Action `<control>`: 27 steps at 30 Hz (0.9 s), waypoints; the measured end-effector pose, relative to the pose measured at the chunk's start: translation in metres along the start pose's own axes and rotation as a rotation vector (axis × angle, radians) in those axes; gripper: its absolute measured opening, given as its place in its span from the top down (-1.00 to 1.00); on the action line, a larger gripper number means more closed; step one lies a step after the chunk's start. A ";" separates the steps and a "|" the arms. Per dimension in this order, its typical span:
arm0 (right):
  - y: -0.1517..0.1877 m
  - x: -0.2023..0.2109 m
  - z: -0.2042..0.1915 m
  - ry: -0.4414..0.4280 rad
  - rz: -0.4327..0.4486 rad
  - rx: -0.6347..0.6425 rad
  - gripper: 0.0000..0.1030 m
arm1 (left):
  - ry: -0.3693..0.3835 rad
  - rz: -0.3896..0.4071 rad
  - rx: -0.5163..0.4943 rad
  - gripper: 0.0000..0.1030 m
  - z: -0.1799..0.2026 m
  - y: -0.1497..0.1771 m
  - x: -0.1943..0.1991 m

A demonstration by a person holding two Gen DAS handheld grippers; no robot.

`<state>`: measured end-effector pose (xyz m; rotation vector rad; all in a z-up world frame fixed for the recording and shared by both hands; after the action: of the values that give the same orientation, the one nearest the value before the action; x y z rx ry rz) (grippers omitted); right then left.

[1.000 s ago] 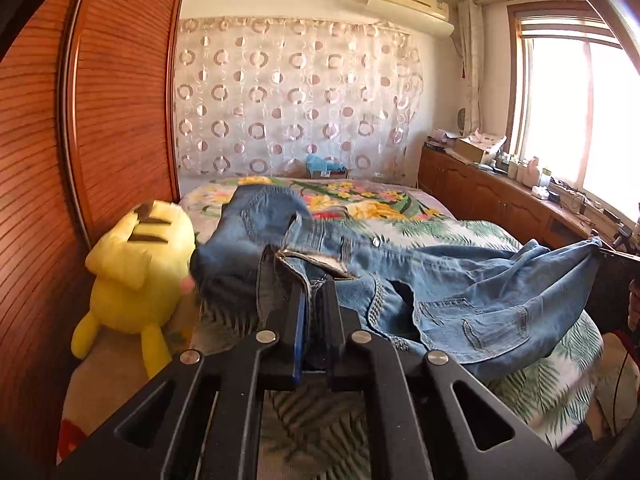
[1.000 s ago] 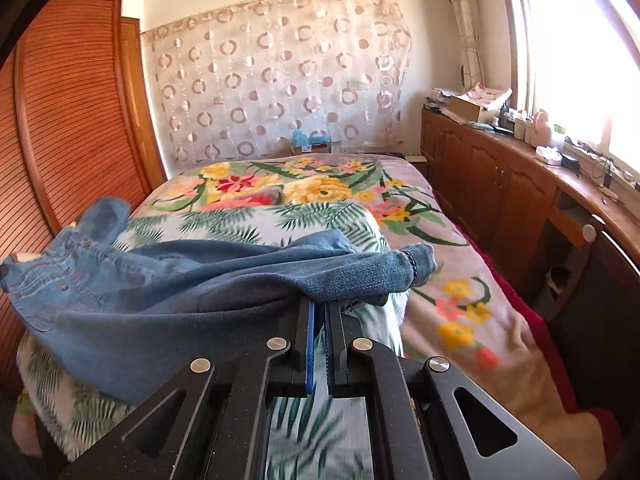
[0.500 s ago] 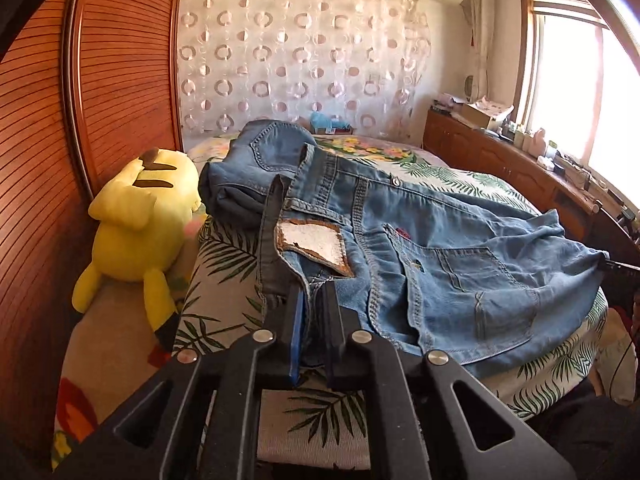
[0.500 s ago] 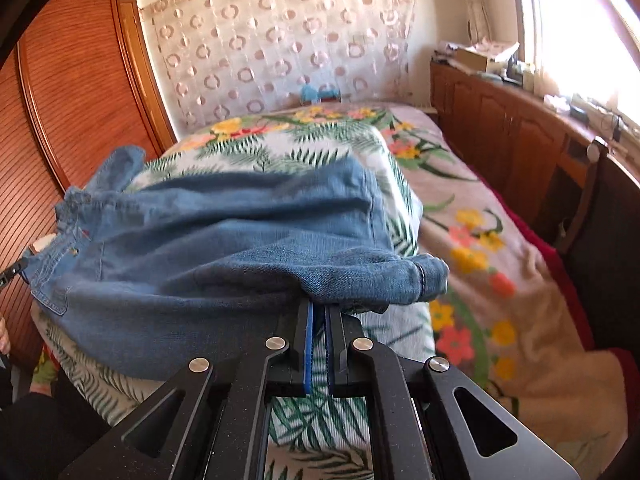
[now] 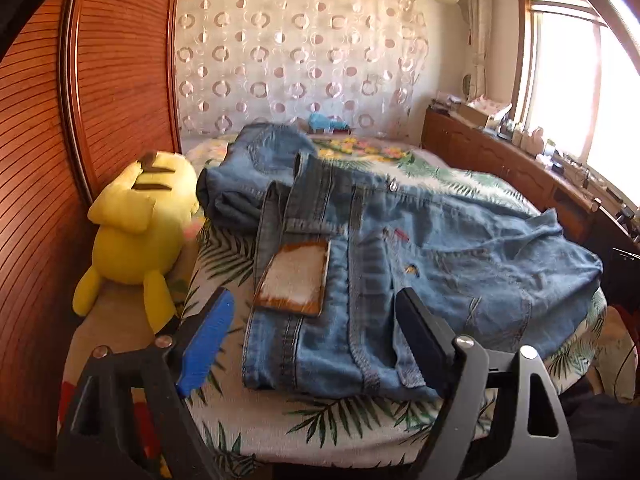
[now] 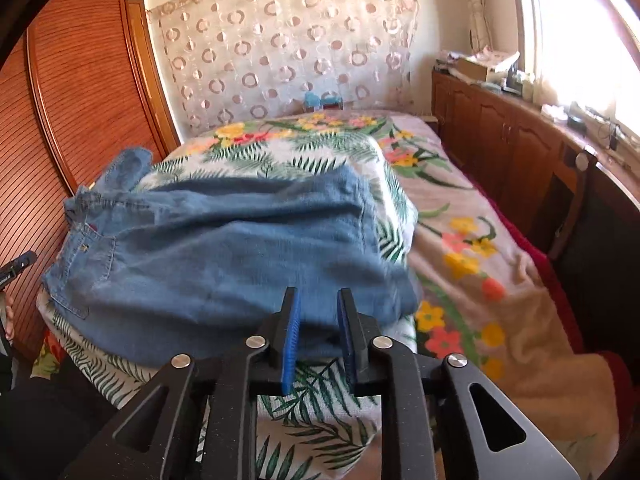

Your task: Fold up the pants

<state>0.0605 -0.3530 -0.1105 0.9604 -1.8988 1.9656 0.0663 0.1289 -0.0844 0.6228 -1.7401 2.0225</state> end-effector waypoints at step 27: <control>-0.064 -0.089 0.002 -0.036 0.031 0.044 -0.02 | 0.074 0.005 -0.073 -0.62 0.022 -0.088 -0.085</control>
<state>0.1663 -0.3234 -0.1133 0.9898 -1.9082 2.0293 0.1881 0.1195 -0.0586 0.5138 -1.7650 1.9501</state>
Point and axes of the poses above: each gripper's, at about its wrist camera, not at the fingertips, and x roughly against the way its jaws point, z to its right, y to its underside, the point moved 6 cm from there along -x, roughly the way its jaws point, and after that the axes turned 3 degrees about x, right-handed, at the moved point
